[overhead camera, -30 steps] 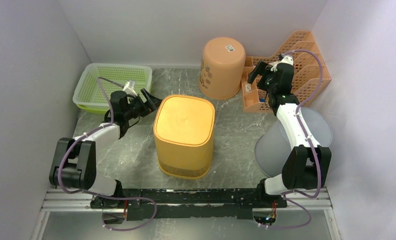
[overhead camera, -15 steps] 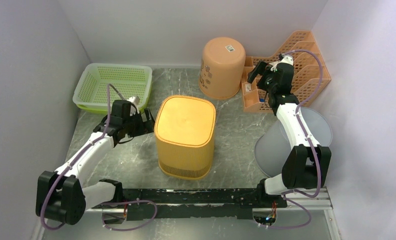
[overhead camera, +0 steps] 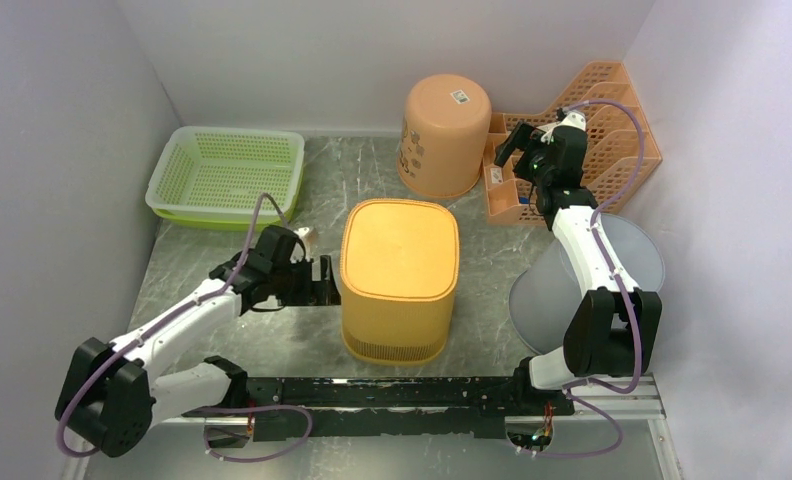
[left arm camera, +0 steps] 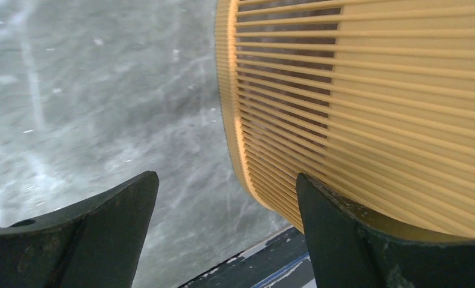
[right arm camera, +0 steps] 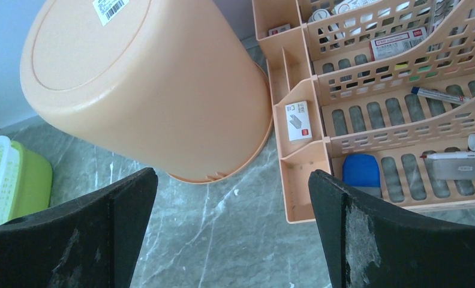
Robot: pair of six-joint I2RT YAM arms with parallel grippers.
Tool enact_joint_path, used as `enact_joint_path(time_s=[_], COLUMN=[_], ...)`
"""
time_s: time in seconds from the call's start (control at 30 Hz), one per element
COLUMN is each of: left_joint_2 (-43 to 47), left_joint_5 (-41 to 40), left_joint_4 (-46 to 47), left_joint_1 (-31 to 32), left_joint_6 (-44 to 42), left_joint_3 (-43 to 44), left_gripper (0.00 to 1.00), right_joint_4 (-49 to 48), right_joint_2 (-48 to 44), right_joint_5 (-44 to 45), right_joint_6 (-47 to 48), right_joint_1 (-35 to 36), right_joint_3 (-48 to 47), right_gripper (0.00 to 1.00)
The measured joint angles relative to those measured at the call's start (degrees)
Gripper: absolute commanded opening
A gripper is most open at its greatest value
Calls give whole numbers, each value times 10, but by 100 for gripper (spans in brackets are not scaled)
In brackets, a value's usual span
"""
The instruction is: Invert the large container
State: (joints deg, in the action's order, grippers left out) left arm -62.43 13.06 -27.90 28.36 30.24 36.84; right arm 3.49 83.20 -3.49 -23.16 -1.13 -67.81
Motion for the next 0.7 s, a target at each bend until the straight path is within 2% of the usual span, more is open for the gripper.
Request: enact_joint_path(time_s=[0.13,0.33,0.5,0.7], left_joint_2=[-47,-183,-286,-388], left_joint_5=[38,70,90,104], left_joint_4=[57,149,226,262], left_joint_1=[24,47,63,93], left_joint_6=[19,38,53,58], left_joint_3=[-8,32,108,225], left_gripper=[96,96,96,95], right_joint_4=[0,4,-3,-28], right_joint_2=[0,0,0,-4], right_joint_5=[0,-1,-4,-9], right_joint_6=[0,-1,-7,-23], right_joint_1=[0,0,0,0], right_joint_3=[0,-18,-52,-91], right_gripper=[100,100,100,100])
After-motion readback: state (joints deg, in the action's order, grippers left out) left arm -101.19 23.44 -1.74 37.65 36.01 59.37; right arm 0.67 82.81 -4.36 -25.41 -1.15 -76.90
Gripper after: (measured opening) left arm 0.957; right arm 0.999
